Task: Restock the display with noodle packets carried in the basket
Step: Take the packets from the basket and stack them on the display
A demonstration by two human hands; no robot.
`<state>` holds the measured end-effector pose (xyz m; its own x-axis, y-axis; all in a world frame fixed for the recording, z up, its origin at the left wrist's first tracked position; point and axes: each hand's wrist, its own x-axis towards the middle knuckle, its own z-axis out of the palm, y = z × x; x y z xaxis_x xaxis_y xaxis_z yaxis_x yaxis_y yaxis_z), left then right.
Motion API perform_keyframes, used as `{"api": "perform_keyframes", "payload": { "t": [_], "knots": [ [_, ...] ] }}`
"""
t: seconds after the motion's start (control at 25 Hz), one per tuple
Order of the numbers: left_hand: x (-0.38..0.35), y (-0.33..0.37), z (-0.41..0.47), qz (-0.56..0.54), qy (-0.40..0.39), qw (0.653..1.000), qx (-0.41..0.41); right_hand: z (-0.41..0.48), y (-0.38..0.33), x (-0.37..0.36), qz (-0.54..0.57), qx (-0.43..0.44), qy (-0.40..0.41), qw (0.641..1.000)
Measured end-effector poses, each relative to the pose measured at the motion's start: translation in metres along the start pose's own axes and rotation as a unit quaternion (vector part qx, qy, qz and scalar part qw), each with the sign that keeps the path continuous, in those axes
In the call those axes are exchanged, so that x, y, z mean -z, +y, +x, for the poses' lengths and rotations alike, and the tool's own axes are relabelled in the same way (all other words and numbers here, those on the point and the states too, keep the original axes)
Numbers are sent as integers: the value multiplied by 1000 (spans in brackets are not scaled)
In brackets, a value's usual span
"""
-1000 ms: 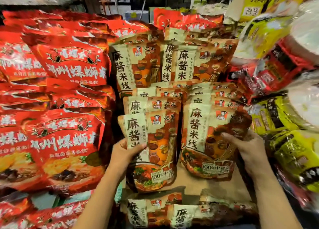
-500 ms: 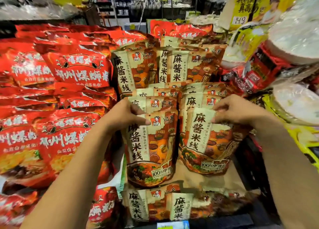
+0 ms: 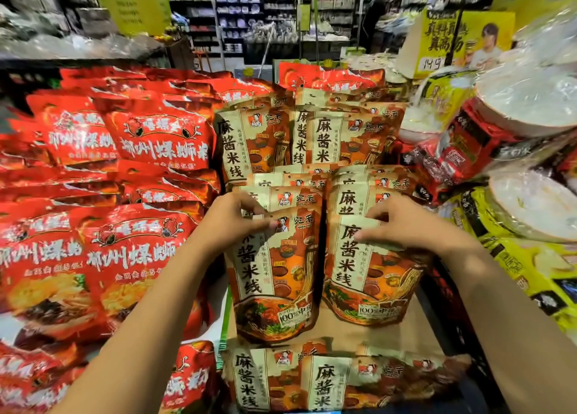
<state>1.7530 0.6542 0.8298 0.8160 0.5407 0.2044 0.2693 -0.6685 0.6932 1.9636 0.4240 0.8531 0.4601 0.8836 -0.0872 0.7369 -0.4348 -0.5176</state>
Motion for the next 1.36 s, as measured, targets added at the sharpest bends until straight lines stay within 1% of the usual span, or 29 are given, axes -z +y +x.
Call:
{"api": "perform_keyframes", "payload": {
  "t": [0.04, 0.12, 0.16, 0.2, 0.24, 0.28, 0.36, 0.44, 0.52, 0.6, 0.68, 0.76, 0.84, 0.88, 0.92, 1.0, 1.08, 1.2, 1.32, 1.36],
  "knots": [
    [2, -1, 3, 2, 8, 1000, -5, 0, -3, 3, 32, 2, 21, 999],
    [4, 2, 11, 21, 31, 999, -24, 7, -3, 7, 61, -4, 116, 991],
    [3, 4, 16, 41, 54, 997, -30, 14, 0, 7, 35, -10, 168, 985],
    [1, 6, 23, 62, 77, 995, -34, 21, 3, 6, -8, -16, 197, 980],
    [-3, 4, 30, 82, 88, 992, -32, 29, 8, 4, -50, -29, 196, 979],
    [-7, 2, 36, 102, 79, 991, -21, 36, 11, 3, -88, -47, 174, 980],
    [-16, -4, 45, 142, 30, 989, 17, 47, 16, 0, -154, -77, 112, 979],
    [-25, -10, 46, 189, 11, 981, 45, 49, 18, -2, -170, -84, 80, 979],
    [-26, -10, 44, 219, 24, 974, 49, 47, 16, 2, -130, -69, 111, 983],
    [-20, -3, 41, 230, 21, 972, 32, 41, 14, 8, -70, -44, 142, 986],
    [-11, 6, 40, 224, -10, 974, 24, 32, 11, 14, -7, -20, 112, 993],
    [-1, 15, 37, 215, -81, 973, 27, 24, 6, 21, 40, -15, 52, 998],
    [5, 24, 33, 223, -166, 960, 35, 16, 1, 26, 51, -25, 10, 998],
    [5, 27, 32, 234, -189, 953, 34, 12, -2, 27, 47, -26, -1, 999],
    [5, 28, 31, 254, -190, 948, 22, 7, -5, 27, 46, -25, -8, 999],
    [0, 27, 28, 307, -145, 940, -32, -2, -13, 24, 47, -12, -23, 999],
    [-4, 24, 23, 319, -87, 941, -76, -7, -17, 24, 39, -5, -25, 999],
    [-3, 15, 21, 295, -7, 951, -89, -7, -13, 28, 29, -19, -24, 999],
    [0, 7, 16, 313, 73, 942, -95, -6, -7, 26, 28, -30, -16, 999],
    [-2, 5, 13, 313, 86, 941, -95, -6, -5, 23, 31, -28, -7, 999]
  ]
}}
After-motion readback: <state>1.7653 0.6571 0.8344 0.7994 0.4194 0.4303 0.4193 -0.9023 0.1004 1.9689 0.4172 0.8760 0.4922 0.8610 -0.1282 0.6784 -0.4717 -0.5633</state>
